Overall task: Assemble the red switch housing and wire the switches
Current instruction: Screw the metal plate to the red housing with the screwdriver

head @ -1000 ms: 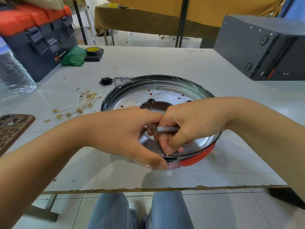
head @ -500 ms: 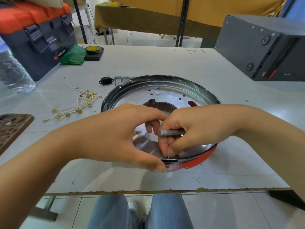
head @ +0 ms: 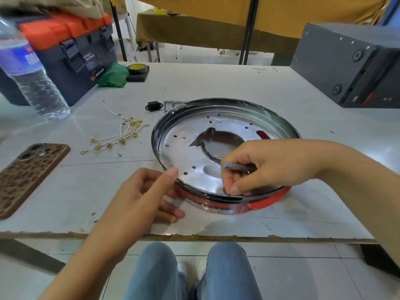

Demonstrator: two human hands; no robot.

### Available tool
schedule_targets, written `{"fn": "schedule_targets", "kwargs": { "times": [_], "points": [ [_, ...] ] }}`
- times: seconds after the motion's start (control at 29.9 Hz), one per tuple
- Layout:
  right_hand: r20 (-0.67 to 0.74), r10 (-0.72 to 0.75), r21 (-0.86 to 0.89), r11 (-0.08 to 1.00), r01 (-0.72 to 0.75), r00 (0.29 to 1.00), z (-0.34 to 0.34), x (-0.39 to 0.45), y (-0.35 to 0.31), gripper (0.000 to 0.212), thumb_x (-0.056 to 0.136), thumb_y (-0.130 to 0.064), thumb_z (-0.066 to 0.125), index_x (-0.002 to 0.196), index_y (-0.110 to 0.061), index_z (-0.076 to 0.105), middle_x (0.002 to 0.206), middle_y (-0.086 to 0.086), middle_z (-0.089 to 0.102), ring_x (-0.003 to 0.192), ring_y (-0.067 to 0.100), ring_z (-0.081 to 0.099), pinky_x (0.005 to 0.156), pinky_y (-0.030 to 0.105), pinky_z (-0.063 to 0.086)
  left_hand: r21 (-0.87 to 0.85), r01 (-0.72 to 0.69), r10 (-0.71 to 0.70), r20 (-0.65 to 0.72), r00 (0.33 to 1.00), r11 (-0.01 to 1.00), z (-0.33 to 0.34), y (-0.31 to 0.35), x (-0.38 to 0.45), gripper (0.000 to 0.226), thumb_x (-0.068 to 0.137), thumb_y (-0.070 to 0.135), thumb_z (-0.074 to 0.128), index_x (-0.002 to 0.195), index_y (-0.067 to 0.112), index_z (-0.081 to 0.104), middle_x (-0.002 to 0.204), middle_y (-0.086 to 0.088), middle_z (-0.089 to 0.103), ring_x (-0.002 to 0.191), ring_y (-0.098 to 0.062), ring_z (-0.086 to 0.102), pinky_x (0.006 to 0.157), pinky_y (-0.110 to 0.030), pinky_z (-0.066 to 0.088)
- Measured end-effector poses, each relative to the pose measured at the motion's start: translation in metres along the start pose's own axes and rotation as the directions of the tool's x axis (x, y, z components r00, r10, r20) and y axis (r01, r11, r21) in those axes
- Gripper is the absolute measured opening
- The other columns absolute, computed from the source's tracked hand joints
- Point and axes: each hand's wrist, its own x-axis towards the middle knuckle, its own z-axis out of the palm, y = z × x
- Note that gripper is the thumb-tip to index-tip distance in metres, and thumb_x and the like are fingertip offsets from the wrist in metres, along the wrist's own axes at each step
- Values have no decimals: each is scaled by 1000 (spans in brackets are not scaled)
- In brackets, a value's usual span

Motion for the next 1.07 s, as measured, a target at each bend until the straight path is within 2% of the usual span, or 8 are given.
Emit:
{"fn": "schedule_targets", "kwargs": {
  "times": [0.2, 0.33, 0.43, 0.53, 0.67, 0.77, 0.9, 1.07],
  "points": [
    [-88, 20, -23, 999, -23, 996, 3, 3, -1, 22, 88, -16, 62, 71, -29, 60, 59, -14, 51, 52, 1, 43, 53, 12, 36, 140, -95, 109, -101, 989, 986, 4, 2, 8, 64, 62, 72, 61, 108, 28, 61, 97, 11, 72, 87, -3, 69, 85, -31, 54],
    [-144, 15, -30, 999, -20, 989, 6, 10, -4, 23, 87, -15, 62, 69, -29, 59, 59, -15, 53, 53, -1, 46, 54, 12, 36, 74, -216, 210, 82, 974, 974, 24, 1, -5, 68, 58, 59, 75, 117, 55, 41, 114, 35, 59, 107, 14, 55, 80, -3, 46],
    [-159, 3, -37, 999, -9, 987, 7, 17, -7, 22, 85, -15, 63, 68, -28, 58, 62, -12, 55, 57, 0, 48, 59, 16, 38, 104, -285, 273, 122, 954, 953, 40, -5, -4, 114, 47, 54, 85, 140, 47, 18, 130, 28, 52, 119, 11, 48, 96, -10, 43],
    [-169, 0, -25, 1000, -5, 986, 7, 24, -9, 24, 84, -13, 63, 66, -27, 57, 60, -12, 56, 54, -1, 48, 57, 14, 38, 161, -225, 216, 70, 974, 961, 46, -1, 3, 151, 32, 66, 82, 142, 47, -18, 142, 28, 37, 126, 15, 37, 103, -14, 36],
    [-145, 5, 21, 1000, -2, 989, 5, 28, -8, 24, 85, -10, 63, 66, -23, 58, 55, -11, 56, 49, -2, 48, 51, 9, 37, 217, -271, 256, 93, 962, 938, 40, -3, 6, 127, 42, 57, 85, 141, 48, 7, 138, 19, 46, 127, 1, 45, 105, -34, 40],
    [-116, 5, 53, 999, 1, 993, 3, 28, -7, 22, 86, -8, 63, 68, -21, 58, 54, -10, 55, 47, -2, 47, 50, 9, 36, 280, -170, 187, -37, 982, 945, 33, -3, -2, 104, 37, 63, 81, 126, 40, 32, 119, 28, 50, 111, 8, 50, 89, -20, 47],
    [-103, 3, 82, 997, 6, 995, 2, 29, -5, 20, 86, -7, 62, 70, -18, 59, 57, -7, 57, 48, 0, 47, 51, 9, 38, -103, 40, -42, -12, 999, 994, 30, 1, -9, 57, 64, 17, 86, 106, 14, 48, 77, -6, 72, 65, -20, 70, 51, -22, 52],
    [-96, -1, 84, 996, 10, 995, 2, 30, -4, 16, 87, -8, 62, 73, -17, 60, 55, -9, 57, 48, -2, 47, 51, 9, 38, -405, 258, -167, 246, 955, 877, 31, 14, -11, 53, 63, 23, 75, 105, 6, 47, 85, -29, 70, 79, -40, 71, 59, -30, 59]
  ]
}}
